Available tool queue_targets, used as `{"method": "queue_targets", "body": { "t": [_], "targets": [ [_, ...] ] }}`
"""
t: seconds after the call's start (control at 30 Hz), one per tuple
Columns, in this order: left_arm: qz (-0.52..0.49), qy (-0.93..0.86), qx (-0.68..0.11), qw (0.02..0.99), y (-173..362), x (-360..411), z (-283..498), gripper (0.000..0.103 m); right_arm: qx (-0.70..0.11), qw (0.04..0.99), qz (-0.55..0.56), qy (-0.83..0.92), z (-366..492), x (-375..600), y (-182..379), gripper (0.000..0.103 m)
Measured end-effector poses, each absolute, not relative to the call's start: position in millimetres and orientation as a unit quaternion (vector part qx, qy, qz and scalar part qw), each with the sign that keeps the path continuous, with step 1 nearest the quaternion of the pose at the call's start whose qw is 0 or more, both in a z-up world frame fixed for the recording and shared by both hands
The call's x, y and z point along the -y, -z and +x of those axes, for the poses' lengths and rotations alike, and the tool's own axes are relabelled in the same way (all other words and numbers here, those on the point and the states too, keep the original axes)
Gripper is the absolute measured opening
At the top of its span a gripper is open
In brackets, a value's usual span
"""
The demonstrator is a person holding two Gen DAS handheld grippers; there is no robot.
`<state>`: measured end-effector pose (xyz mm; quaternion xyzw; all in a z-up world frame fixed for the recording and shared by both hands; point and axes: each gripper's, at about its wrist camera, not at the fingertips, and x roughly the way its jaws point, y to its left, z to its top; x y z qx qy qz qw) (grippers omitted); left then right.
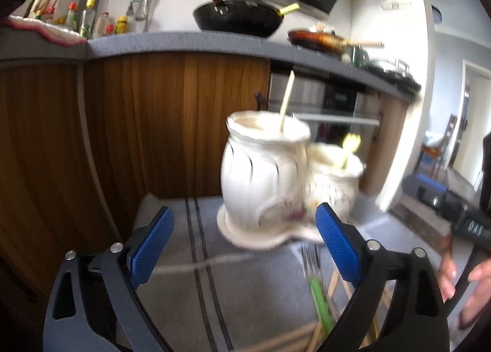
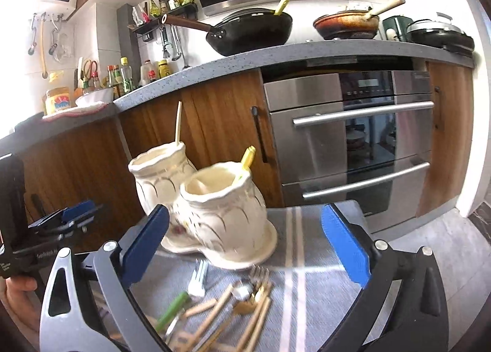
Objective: Organize utensils
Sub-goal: 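Withdraw both open tools back over the remaining utensils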
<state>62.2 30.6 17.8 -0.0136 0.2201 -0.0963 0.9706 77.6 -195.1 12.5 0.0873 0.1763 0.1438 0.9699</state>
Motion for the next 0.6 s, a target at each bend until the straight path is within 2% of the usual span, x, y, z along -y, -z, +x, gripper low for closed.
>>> {"method": "queue_targets", "body": {
  "t": [0.33, 0.6],
  "targets": [
    [0.024, 0.101, -0.272, 0.957, 9.4, -12.2, 38.9, 0.093, -0.197, 0.969, 0.086, -0.124, 55.4, 204.7, 0.8, 0.098],
    [-0.01, 0.077, -0.289, 0.954, 15.5, -33.2, 26.8, 0.093, -0.24, 0.955, 0.068, -0.162, 41.0, 182.5, 10.8, 0.098]
  ]
}}
